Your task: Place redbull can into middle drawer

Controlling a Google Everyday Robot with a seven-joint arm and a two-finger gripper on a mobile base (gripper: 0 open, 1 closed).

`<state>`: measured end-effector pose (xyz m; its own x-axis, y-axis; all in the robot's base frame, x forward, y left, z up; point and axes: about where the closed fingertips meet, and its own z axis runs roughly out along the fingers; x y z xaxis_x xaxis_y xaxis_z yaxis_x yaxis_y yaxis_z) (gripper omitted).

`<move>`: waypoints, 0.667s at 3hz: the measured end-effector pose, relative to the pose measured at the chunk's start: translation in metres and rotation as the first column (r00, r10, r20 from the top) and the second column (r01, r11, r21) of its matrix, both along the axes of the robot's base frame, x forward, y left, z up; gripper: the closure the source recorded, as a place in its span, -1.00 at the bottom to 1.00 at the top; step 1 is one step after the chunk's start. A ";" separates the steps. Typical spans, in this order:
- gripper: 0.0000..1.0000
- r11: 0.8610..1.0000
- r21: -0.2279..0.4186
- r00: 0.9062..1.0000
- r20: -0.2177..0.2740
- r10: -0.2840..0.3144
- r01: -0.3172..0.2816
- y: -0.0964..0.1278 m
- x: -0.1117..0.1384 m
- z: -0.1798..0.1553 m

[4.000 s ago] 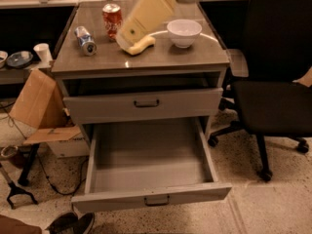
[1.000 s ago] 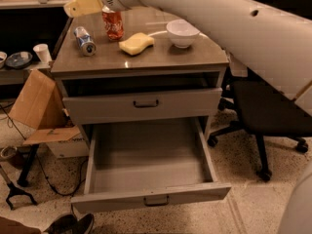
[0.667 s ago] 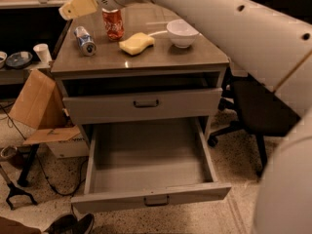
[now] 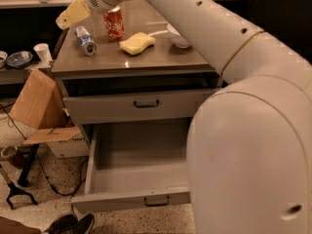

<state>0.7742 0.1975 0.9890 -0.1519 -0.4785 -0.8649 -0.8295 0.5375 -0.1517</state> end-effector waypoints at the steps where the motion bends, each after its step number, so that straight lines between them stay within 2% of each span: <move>1: -1.00 0.999 -0.001 0.998 -0.052 -0.047 0.047 0.001 0.017 -0.026; 2: -1.00 0.999 -0.001 0.998 -0.052 -0.047 0.047 0.001 0.017 -0.026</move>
Offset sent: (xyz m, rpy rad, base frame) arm 0.0153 0.0002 -0.0229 -0.0036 0.0421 -0.0401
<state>0.7909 0.1983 0.9631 -0.2188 -0.4696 -0.8553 -0.8102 0.5759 -0.1089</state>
